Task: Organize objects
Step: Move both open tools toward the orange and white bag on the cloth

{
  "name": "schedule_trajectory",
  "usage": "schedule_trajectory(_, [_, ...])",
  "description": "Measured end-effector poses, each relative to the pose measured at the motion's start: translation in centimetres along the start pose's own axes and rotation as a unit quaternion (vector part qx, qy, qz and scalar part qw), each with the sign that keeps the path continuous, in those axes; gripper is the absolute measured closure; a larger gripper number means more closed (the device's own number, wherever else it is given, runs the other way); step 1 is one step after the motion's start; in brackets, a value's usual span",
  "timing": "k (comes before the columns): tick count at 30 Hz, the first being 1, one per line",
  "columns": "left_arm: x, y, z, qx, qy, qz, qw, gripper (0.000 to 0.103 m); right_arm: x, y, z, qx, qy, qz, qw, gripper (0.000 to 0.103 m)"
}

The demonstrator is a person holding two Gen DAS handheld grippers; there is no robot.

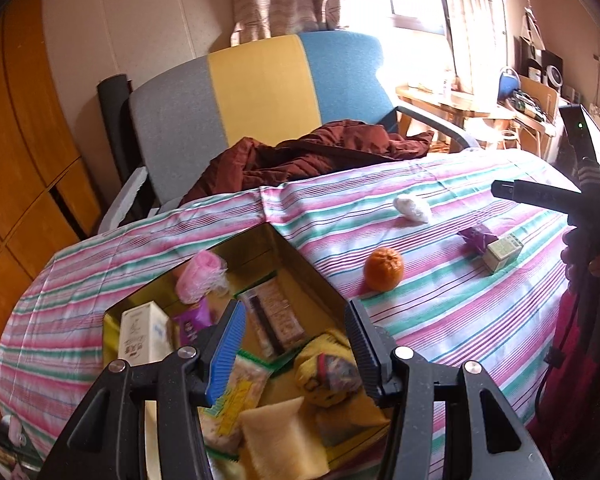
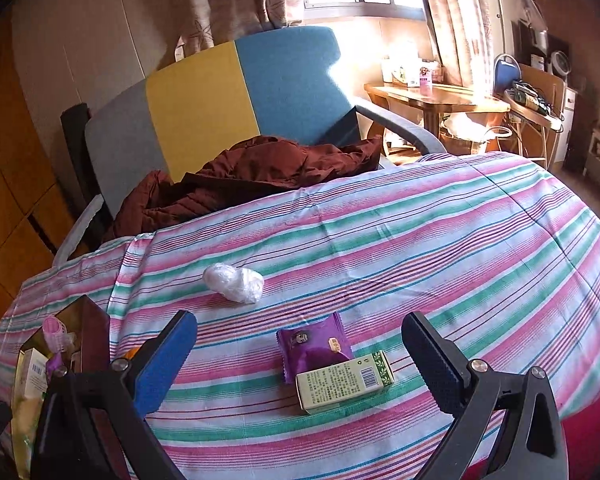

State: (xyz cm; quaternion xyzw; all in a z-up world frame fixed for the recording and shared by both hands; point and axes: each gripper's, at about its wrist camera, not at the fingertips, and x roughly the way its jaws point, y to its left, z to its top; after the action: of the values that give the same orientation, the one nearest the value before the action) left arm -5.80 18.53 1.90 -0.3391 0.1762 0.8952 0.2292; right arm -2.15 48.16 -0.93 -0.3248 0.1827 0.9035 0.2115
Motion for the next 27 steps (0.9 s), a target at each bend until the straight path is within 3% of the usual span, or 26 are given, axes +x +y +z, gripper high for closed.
schedule_trajectory(12, [5.5, -4.6, 4.1, 0.021, 0.033, -0.081, 0.9960, 0.051, -0.2, -1.8, 0.4, 0.047, 0.003, 0.010, 0.999, 0.000])
schedule_trajectory(22, [13.0, -7.1, 5.1, 0.049, 0.119, -0.104, 0.9863, 0.051, -0.5, -4.6, 0.7, 0.120, 0.002, 0.020, 0.993, 0.000])
schedule_trajectory(27, [15.5, -7.0, 4.9, 0.041, 0.150, -0.103, 0.9824, 0.051, -1.8, -8.9, 0.9, 0.216, -0.034, 0.004, 0.976, 0.000])
